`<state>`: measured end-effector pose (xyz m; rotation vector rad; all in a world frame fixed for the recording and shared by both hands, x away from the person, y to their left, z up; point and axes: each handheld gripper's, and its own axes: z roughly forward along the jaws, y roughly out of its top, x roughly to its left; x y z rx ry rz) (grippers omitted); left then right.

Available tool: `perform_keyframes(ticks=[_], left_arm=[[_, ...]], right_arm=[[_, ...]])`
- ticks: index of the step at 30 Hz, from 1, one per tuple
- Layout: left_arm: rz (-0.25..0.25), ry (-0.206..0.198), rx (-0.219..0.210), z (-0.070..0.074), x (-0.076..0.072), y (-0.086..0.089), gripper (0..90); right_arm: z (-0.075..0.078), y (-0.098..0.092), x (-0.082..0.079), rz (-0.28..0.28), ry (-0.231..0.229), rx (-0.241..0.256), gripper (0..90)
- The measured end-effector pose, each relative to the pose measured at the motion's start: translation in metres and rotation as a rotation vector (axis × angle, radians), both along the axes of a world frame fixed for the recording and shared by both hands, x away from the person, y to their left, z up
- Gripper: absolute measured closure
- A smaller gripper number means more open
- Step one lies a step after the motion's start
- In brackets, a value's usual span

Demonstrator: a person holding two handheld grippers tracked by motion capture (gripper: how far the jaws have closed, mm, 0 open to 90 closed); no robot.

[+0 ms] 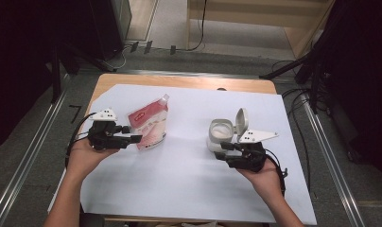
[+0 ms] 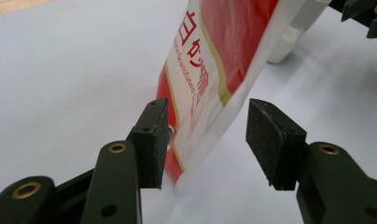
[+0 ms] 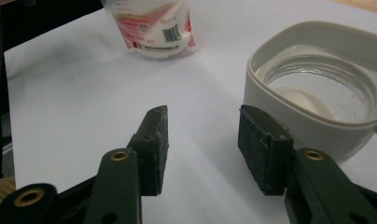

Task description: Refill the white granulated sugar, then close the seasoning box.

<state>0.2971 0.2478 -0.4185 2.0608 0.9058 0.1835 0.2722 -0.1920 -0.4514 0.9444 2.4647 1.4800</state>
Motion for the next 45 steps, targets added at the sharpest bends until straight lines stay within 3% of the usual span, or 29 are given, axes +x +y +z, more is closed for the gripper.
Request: perform_keyframes(ticks=[6, 10, 19, 26, 30, 34, 37, 45], left_arm=[[-0.010, 0.023, 0.027, 0.000, -0.003, 0.009, 49.8], [-0.003, 0.033, 0.023, 0.000, -0.005, 0.015, 49.7], [0.044, 0.030, 0.007, -0.003, -0.008, 0.032, 49.1], [0.098, 0.046, 0.019, -0.010, -0.007, 0.043, 47.2], [0.123, 0.019, 0.038, -0.014, -0.003, 0.043, 47.4], [0.176, 0.032, 0.043, -0.019, 0.002, 0.041, 49.7], [0.178, 0.026, 0.037, -0.021, 0.004, 0.041, 50.3], [0.161, 0.009, 0.070, -0.024, 0.007, 0.033, 48.3]], right_arm=[[0.001, -0.001, 0.000, -0.007, 0.003, -0.001, 53.3], [0.001, -0.003, 0.001, -0.007, 0.001, -0.002, 53.3], [0.003, -0.008, 0.002, -0.021, 0.001, -0.010, 53.6], [0.007, -0.015, 0.003, -0.038, -0.007, -0.005, 53.5], [0.008, -0.019, 0.003, -0.046, -0.005, -0.006, 54.1], [0.010, -0.025, 0.004, -0.063, -0.005, -0.015, 55.4], [0.012, -0.030, 0.005, -0.074, -0.007, -0.007, 56.5], [0.019, -0.048, 0.006, -0.100, 0.006, 0.003, 64.7]])
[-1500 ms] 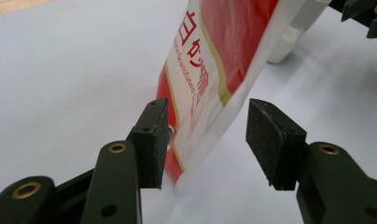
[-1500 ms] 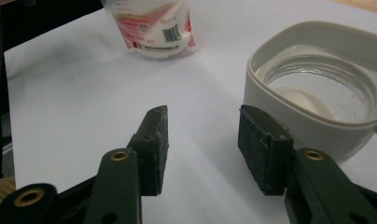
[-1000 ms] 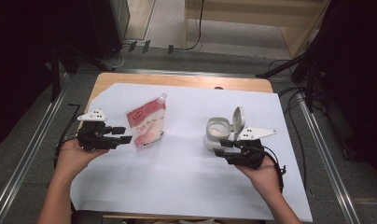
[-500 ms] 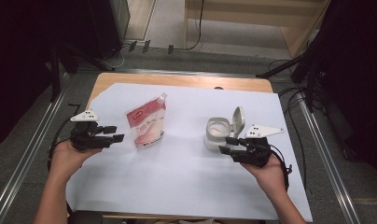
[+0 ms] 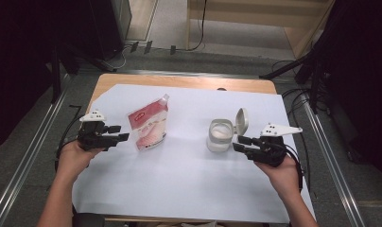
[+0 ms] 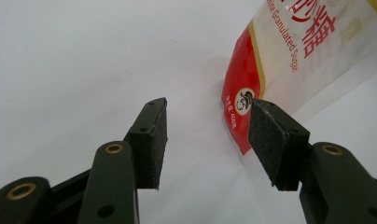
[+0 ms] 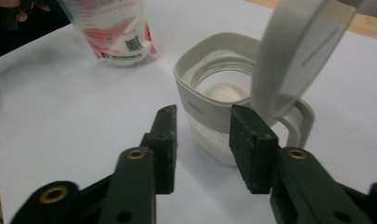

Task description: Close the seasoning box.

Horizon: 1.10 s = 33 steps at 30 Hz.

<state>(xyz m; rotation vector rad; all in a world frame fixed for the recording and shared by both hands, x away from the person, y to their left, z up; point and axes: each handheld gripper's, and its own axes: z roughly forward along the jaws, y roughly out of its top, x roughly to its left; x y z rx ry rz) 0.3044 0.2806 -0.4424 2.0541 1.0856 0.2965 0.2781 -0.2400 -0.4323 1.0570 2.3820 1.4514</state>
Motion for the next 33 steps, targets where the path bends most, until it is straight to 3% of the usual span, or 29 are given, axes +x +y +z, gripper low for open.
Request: perform_keyframes(ticks=[7, 11, 13, 15, 20, 33], left_arm=[[-0.009, 0.007, 0.002, -0.002, 0.002, -0.006, 47.2], [-0.014, 0.013, -0.002, -0.002, 0.003, -0.006, 46.7], [-0.018, 0.017, 0.002, -0.002, 0.003, -0.005, 46.7], [-0.011, 0.014, -0.010, -0.003, 0.004, -0.006, 47.1], [-0.023, 0.019, -0.019, -0.003, 0.005, -0.007, 47.1], [-0.034, 0.008, -0.001, -0.003, 0.004, -0.005, 47.0]], right_arm=[[0.004, -0.018, 0.004, -0.033, 0.015, 0.023, 74.5], [0.001, -0.027, 0.011, -0.060, 0.040, 0.027, 87.6], [0.001, -0.028, 0.012, -0.064, 0.039, 0.029, 87.8], [0.000, -0.033, 0.018, -0.117, 0.056, 0.030, 89.4], [-0.005, -0.035, 0.030, -0.160, 0.075, 0.041, 89.4], [0.000, -0.026, 0.057, -0.180, 0.084, 0.033, 87.5]])
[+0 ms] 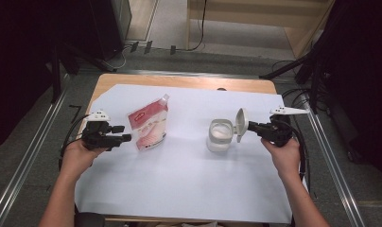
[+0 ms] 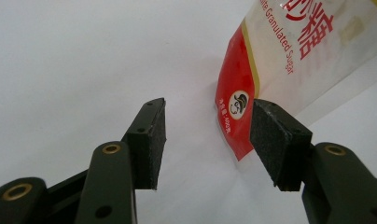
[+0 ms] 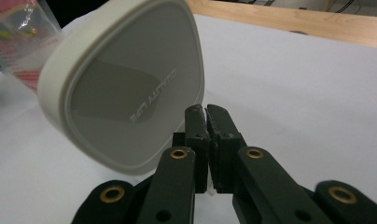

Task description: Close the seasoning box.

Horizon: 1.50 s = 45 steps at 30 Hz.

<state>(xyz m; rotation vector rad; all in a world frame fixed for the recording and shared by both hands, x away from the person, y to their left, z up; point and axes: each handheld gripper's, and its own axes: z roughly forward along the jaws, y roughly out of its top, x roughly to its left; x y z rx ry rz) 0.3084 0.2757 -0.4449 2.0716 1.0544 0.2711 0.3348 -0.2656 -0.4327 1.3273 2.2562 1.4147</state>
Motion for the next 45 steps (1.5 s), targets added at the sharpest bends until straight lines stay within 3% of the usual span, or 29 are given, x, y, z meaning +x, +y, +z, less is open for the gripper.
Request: perform_keyframes(ticks=[7, 11, 21, 30, 45], left_arm=[[-0.004, 0.003, -0.003, 0.001, 0.000, 0.000, 47.6], [-0.001, -0.025, -0.004, 0.002, -0.001, -0.001, 47.5], [-0.006, -0.013, 0.012, 0.000, 0.000, -0.002, 47.0], [-0.007, -0.015, 0.018, -0.002, -0.001, -0.002, 46.6], [-0.021, -0.005, 0.020, -0.003, -0.001, -0.003, 46.1]], right_arm=[[0.007, 0.003, 0.006, -0.007, -0.016, 0.001, 87.5], [0.007, 0.007, 0.006, -0.004, -0.016, -0.005, 87.4], [0.009, 0.018, 0.001, 0.018, -0.030, -0.017, 87.0], [0.014, 0.024, -0.002, 0.039, -0.038, 0.004, 86.1], [0.016, 0.020, -0.010, 0.049, -0.065, -0.023, 66.7]])
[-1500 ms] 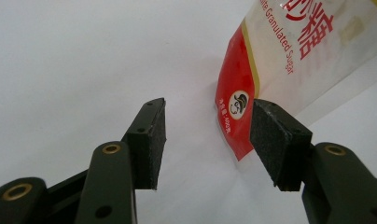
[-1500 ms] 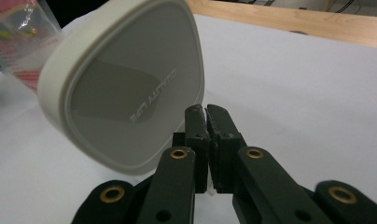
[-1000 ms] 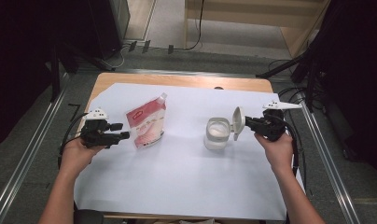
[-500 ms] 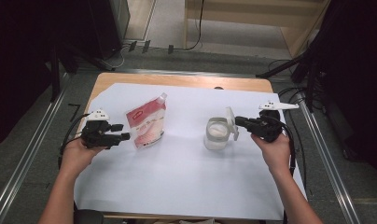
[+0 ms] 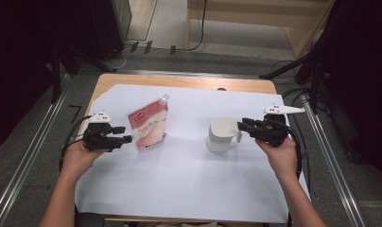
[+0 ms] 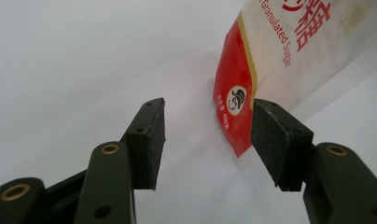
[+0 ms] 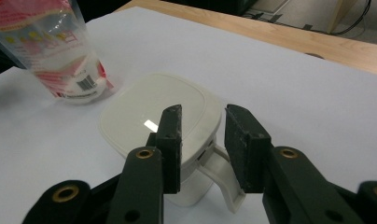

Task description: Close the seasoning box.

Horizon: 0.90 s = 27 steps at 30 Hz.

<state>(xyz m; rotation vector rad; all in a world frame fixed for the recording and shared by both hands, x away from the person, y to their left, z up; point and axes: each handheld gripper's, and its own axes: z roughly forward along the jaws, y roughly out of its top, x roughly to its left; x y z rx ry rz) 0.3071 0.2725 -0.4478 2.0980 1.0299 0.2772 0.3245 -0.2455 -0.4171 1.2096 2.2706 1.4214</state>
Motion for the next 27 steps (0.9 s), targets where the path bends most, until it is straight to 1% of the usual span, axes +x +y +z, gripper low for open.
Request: perform_keyframes(ticks=[4, 5, 6, 8, 11, 15, 16, 17, 20, 22, 23, 25, 27], left_arm=[[0.004, -0.001, -0.008, 0.000, 0.000, 0.001, 46.0], [0.010, -0.003, -0.008, 0.000, 0.000, 0.000, 45.8], [0.004, 0.004, -0.003, 0.000, 0.000, 0.001, 45.8], [0.005, 0.002, -0.003, 0.000, 0.000, 0.002, 45.7], [0.005, 0.004, -0.004, 0.000, 0.000, 0.002, 45.7], [0.008, 0.005, -0.013, 0.001, 0.000, 0.002, 45.3], [0.009, 0.009, -0.017, 0.001, 0.000, 0.002, 44.2], [0.014, 0.004, -0.021, 0.000, 0.000, 0.002, 44.2], [0.014, 0.004, -0.019, 0.001, -0.001, 0.003, 44.2], [0.014, 0.001, -0.021, 0.000, -0.001, 0.003, 44.3], [0.009, 0.008, -0.016, 0.001, -0.001, 0.003, 44.2], [0.016, 0.003, -0.023, 0.000, -0.001, 0.003, 44.2], [0.015, 0.007, -0.027, 0.000, -0.001, 0.003, 44.2]], right_arm=[[-0.002, -0.006, -0.001, -0.018, -0.001, 0.005, 61.6], [-0.002, -0.008, -0.001, -0.021, -0.009, 0.005, 60.5], [-0.003, -0.010, -0.001, -0.025, -0.012, 0.005, 59.9], [-0.004, -0.014, -0.002, -0.034, -0.012, 0.011, 57.1], [-0.007, -0.019, -0.003, -0.042, -0.022, 0.002, 55.1], [-0.011, -0.026, -0.007, -0.057, -0.027, 0.004, 53.5], [-0.014, -0.030, -0.008, -0.066, -0.026, -0.001, 52.8], [-0.014, -0.030, -0.008, -0.066, -0.026, -0.001, 52.8], [-0.018, -0.036, -0.010, -0.083, -0.016, -0.003, 52.1], [-0.020, -0.040, -0.011, -0.092, -0.022, -0.004, 51.7], [-0.021, -0.043, -0.013, -0.099, -0.025, 0.001, 50.5], [-0.021, -0.044, -0.014, -0.100, -0.025, 0.000, 50.2], [-0.024, -0.047, -0.017, -0.111, -0.020, -0.005, 49.2]])
